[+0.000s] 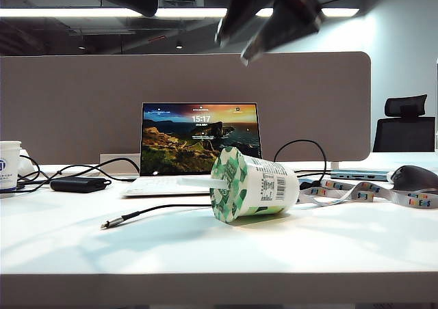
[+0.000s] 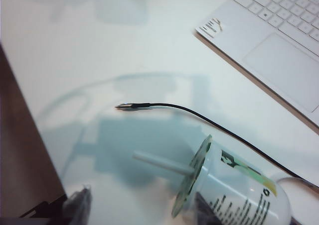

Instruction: Pick up the black phone, pick up the charger plug, insert the charger plug into the phone's charging port, and finally place the connected phone back on the desk.

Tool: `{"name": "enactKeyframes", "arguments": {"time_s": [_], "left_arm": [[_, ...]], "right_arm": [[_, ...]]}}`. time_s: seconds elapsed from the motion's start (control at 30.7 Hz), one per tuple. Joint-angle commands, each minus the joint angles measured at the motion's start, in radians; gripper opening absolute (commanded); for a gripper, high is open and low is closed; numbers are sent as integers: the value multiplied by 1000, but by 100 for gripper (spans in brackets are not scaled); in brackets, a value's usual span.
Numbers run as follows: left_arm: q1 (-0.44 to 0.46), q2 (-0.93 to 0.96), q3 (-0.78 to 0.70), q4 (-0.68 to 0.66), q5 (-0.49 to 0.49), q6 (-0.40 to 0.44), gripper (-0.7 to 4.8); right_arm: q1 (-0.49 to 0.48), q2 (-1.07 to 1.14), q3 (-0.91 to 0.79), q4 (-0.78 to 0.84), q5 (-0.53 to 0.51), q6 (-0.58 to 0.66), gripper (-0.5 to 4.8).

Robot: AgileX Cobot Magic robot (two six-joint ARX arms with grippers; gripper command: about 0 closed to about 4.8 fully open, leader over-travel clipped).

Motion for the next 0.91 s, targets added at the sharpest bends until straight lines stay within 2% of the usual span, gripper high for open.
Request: {"name": "enactKeyframes", "arguments": {"time_s": [0.03,0.1,0.16,0.26,0.39,0.49,0.65,0.91], "left_arm": [[1,-8,8,20,3,4,-7],[0,-8,8,19,6,3,-7],[0,-8,8,20,6,3,-7],[1,-8,8,19,6,3,-7],[0,-8,8,19,6,3,-7],[0,-8,8,18,7,0,-7],[0,-8,8,17,29,0,-7],[1,-12,8,12,29,0,-7]], "right_arm": [[26,53,3,78,-12,-7,223],[43,88,3,129,-20,-3,197],[58,119,3,181,-21,4,148],[72,162,3,228,-14,18,0],[77,226,3,247,30,111,-7],[77,274,3,241,46,112,-7],[77,326,3,237,153,125,-7],[53,334,3,164,239,131,-7]]}}
